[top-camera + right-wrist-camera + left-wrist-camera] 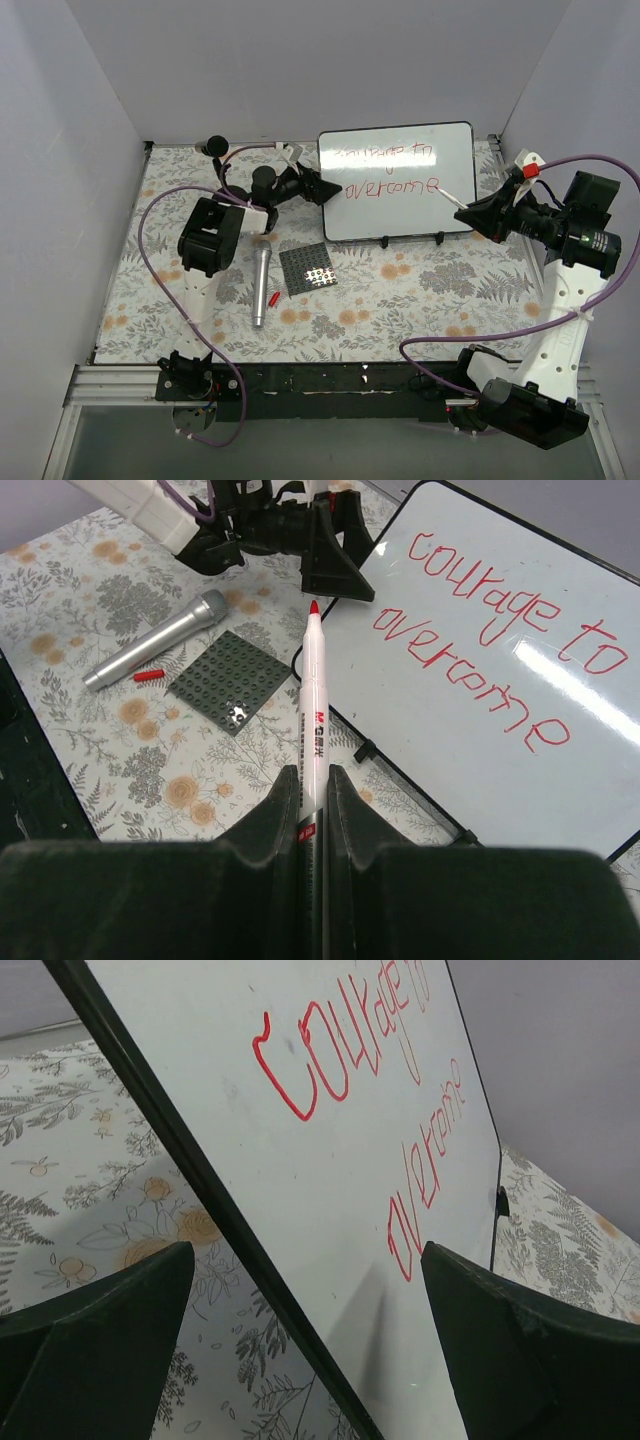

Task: Write a sentence on the whiteboard
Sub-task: Put down the whiteboard on the whiteboard stand, then pick up the pen cap from the center of the board.

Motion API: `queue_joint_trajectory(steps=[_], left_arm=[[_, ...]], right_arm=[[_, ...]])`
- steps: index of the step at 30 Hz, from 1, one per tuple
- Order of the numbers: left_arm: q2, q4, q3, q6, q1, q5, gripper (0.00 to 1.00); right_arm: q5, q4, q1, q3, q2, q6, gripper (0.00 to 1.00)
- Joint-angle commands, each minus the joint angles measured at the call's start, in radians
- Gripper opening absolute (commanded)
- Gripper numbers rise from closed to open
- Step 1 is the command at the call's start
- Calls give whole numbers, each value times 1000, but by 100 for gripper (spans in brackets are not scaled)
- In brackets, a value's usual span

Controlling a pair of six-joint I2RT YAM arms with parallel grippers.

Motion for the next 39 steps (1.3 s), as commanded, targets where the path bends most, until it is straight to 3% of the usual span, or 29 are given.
queue_joint_trajectory(steps=[1, 7, 16, 22, 25, 32, 39], left_arm=[[-155, -31, -71, 49, 12, -42, 98], [-275, -69, -192, 63, 16, -35, 98], [-437, -310, -363, 83, 15, -121, 98], [-635, -445, -492, 92, 15, -186, 98], [-769, -580, -522, 112, 13, -206, 98], [-1117, -1092, -530, 77, 10, -289, 98], [-1460, -1289, -653, -131, 12, -171, 98]], right_arm=[[-33, 1, -6, 21, -19, 3, 1], [-44, -2, -6, 18, -33, 2, 1], [-73, -12, -6, 10, -59, -7, 1], [-67, -54, -6, 1, -68, -59, 1], [-58, -84, -4, -28, -59, -113, 1], [-13, -186, 21, -74, -3, -277, 1], [89, -109, 199, -183, -9, -228, 1]])
